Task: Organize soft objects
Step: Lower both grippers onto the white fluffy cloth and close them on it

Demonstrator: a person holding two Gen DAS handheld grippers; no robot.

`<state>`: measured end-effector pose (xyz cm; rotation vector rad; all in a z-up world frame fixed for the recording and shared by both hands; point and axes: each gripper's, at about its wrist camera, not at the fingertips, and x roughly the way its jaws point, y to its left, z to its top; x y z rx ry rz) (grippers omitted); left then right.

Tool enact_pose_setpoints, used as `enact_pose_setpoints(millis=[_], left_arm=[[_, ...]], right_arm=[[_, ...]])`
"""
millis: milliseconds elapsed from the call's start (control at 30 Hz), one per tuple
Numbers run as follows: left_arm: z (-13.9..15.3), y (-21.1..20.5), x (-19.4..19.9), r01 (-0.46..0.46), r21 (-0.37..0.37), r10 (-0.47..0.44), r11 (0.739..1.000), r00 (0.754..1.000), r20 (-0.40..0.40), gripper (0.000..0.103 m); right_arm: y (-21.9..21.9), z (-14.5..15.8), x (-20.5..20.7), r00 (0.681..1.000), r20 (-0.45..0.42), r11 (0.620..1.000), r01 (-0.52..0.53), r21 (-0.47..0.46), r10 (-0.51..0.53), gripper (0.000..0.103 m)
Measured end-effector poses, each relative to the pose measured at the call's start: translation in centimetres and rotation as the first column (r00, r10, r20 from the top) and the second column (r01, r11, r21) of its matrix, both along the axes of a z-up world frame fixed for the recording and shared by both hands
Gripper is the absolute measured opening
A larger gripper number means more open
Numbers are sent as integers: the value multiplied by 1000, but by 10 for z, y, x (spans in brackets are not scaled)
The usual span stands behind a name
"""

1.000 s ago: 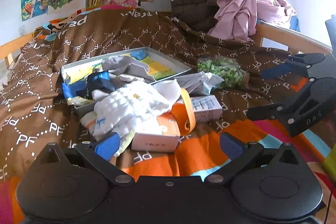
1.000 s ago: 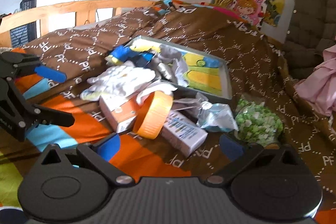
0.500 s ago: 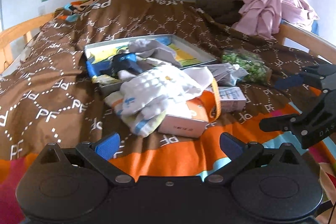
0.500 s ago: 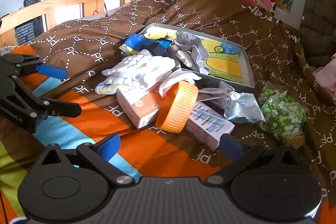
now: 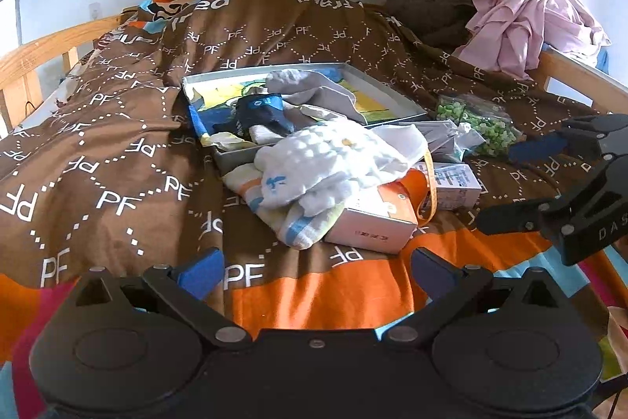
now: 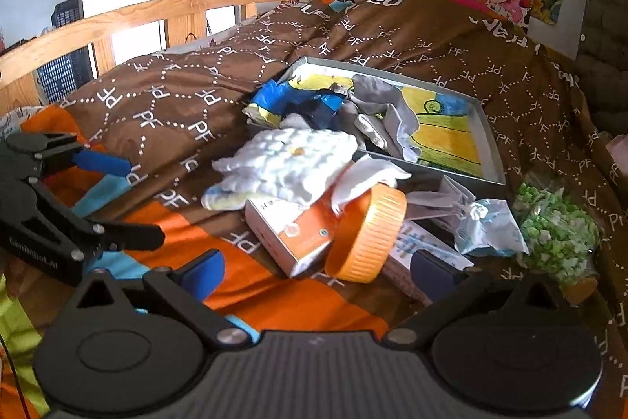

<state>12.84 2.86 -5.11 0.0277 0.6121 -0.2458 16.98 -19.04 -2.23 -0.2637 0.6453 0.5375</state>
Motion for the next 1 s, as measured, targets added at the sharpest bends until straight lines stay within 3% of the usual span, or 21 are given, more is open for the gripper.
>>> enact_pose_setpoints(millis=[500,1000], left_arm=[[9,10,19,-16,-17,16,1000,999,46,101],[15,1,70,52,-10,-50,999,993,106,102]], right_arm=[[9,4,15,999,48,1000,-1,-6,1,103],[-2,-6,57,982,182,994,74,-78,-59,103]])
